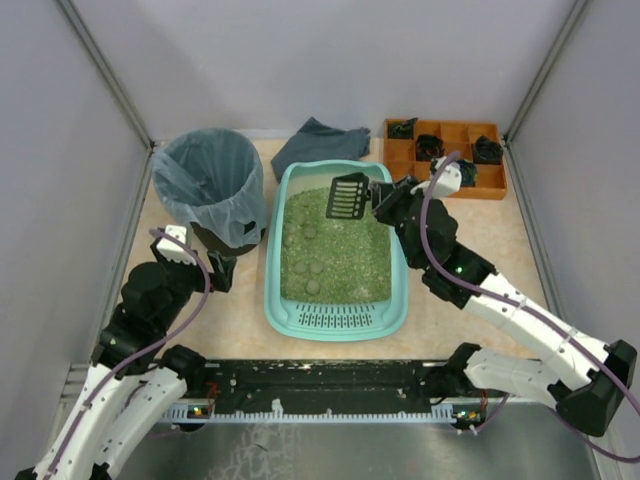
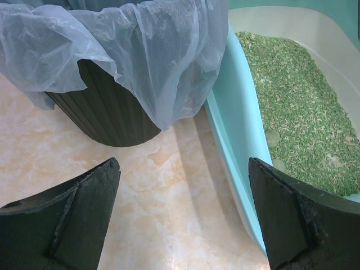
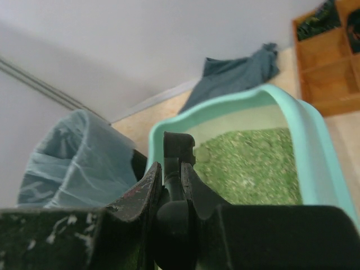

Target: Clean the litter box

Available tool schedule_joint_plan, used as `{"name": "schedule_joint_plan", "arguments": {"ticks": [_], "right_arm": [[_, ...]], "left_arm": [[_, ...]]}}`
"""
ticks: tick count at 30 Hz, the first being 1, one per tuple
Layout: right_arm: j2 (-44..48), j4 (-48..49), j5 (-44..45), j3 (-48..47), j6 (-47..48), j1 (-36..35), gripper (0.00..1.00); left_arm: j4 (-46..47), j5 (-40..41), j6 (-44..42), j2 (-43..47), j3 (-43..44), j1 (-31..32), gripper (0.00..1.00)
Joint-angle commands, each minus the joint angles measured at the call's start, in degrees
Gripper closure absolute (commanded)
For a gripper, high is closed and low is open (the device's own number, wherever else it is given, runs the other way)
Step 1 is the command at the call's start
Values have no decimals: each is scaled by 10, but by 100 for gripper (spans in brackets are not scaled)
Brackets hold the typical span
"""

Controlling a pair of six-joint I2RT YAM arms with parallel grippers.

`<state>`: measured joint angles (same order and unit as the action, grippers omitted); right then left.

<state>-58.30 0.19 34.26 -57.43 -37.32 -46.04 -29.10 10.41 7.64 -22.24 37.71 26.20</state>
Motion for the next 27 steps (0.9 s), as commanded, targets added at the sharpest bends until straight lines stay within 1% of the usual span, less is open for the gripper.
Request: {"name": "schedule_joint_plan", "arguments": {"ticks": [1,6,11,13,15,21,27], "right_arm": [[42,-55,60,46,-66,1,100],[46,-98,64,86,-116,2,100],[8,-104,55,100,-139,2,100],[-13,-86,47,109,-147,7,100],[-40,-60,21,115,-150,21,100],[-125,-22,-27,105,-162,52,100],[-193,-11,-53,94,-170,61,100]], "left_arm": [[12,-2,-5,-6,2,-3,0],[12,-2,-4,-10,3,-3,0],[12,-2,-4,-9,2,-3,0],[12,-1,-3,-8,2,-3,0],[12,0,-3,-8,3,-3,0],[11,5,-1,0,2,-3,0],[11,8,1,8,2,-4,0]]}}
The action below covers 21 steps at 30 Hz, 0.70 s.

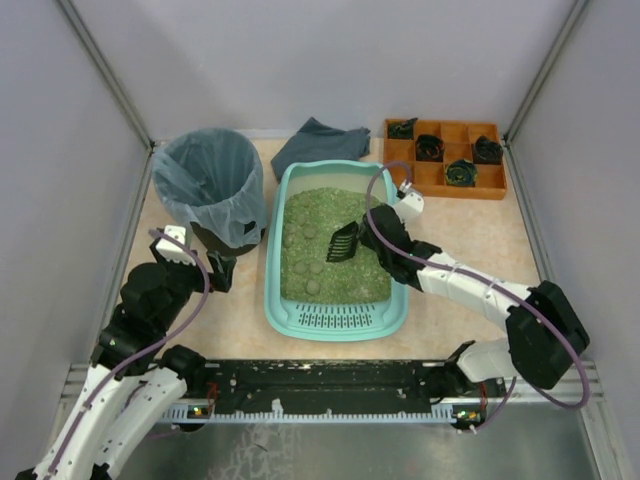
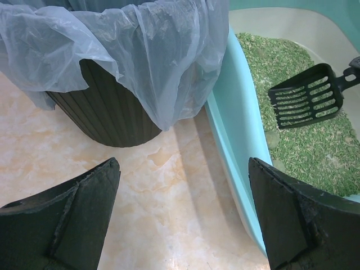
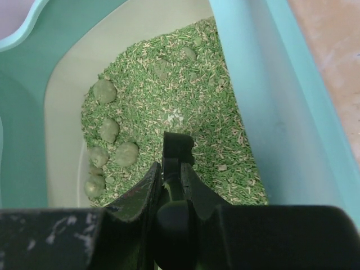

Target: Clean the litter box

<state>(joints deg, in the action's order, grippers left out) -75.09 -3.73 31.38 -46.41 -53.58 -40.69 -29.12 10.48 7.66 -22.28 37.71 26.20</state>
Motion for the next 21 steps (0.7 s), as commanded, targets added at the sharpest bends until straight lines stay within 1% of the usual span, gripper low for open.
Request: {"name": "schedule_joint_plan", "arguments": {"ticks": [1,7,14,21], "right_arm": [[-33,32,-29,-16,-11,9,100],[-93,35,-53,-33,-38,15,100],[-165,38,-78,-75,-62,17,100],[-236,105,-128,-95,-66,20,100]], "left_arm": [[11,8,0,8,2,-4,0],[11,6,0,10,1,-3,0],[10,9,0,14,1,-3,0],[11,9,1,15,0,-3,0]]}}
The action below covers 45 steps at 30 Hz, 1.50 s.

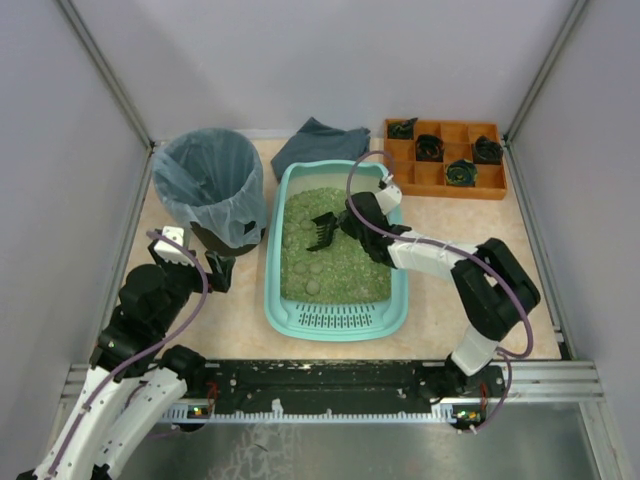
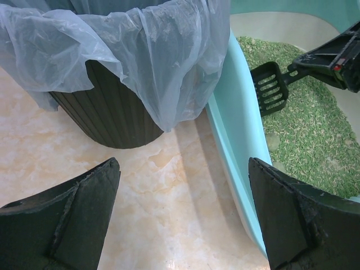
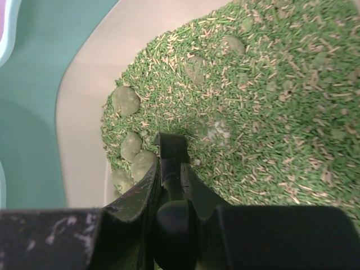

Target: Clean the litter box

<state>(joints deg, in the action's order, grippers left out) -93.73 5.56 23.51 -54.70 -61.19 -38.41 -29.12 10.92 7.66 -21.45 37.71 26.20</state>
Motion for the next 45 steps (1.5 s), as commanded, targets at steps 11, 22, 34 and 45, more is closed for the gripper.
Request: {"name": "schedule_joint_plan", "arguments": {"ticks": [11,22,34,45], "right_arm": [[-43,77,-108,29,12,3,100],[76,166,-178,103,2,37,100],[174,214,-183,169,-55,59,100],[358,173,-168,223,-75,116,100]], "left_arm": [[10,4,1,6,1,-3,0],[10,4,0,4,0,-4,0],[10,6,1,10,0,-3,0],[12,-1,-2,-1,1,-4,0]]}}
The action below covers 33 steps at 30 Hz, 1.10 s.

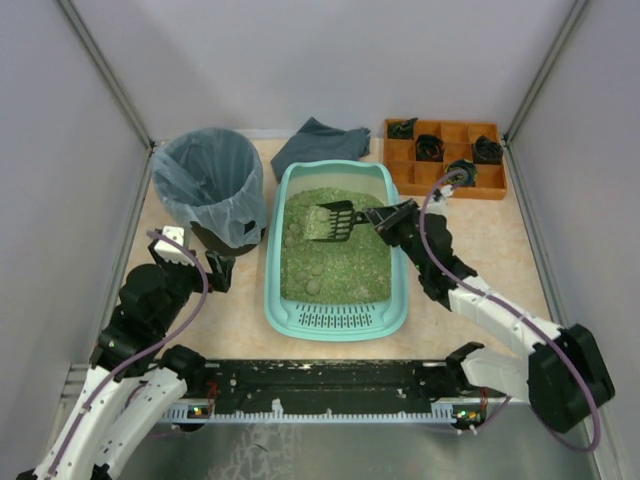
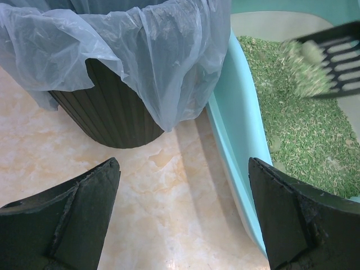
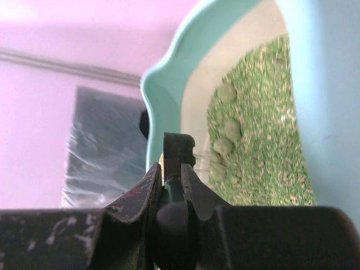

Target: Clean the litter box

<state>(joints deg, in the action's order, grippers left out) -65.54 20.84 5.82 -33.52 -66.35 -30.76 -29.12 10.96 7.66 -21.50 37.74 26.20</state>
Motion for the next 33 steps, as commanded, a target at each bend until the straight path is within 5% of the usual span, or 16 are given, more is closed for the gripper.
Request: {"name": "schedule_joint_plan", "arguments": {"ticks": [1,10,15,20,24,30,33], "right_arm": [[94,15,8,19,-30,50,100],[140,23,-66,48,-74,81,100],[178,-12,3,76,-88,95,100],[139,44,-93,59,-85,86,100],[167,7,-24,88,-98,105,100],[150,31,-59,78,-84,87,100],[154,42,-66,98,-105,132,100]], "left_arm": [[12,-1,-2,-1,1,-3,0],[11,2,0,-2,1,-4,0],[11,2,0,-5,1,-3,0],[11,1,0,-10,2,-3,0],[11,1,0,-13,2,-4,0],[11,6,1,-10,2,-3,0],[11,3,1,-16,3,-4,0]]}}
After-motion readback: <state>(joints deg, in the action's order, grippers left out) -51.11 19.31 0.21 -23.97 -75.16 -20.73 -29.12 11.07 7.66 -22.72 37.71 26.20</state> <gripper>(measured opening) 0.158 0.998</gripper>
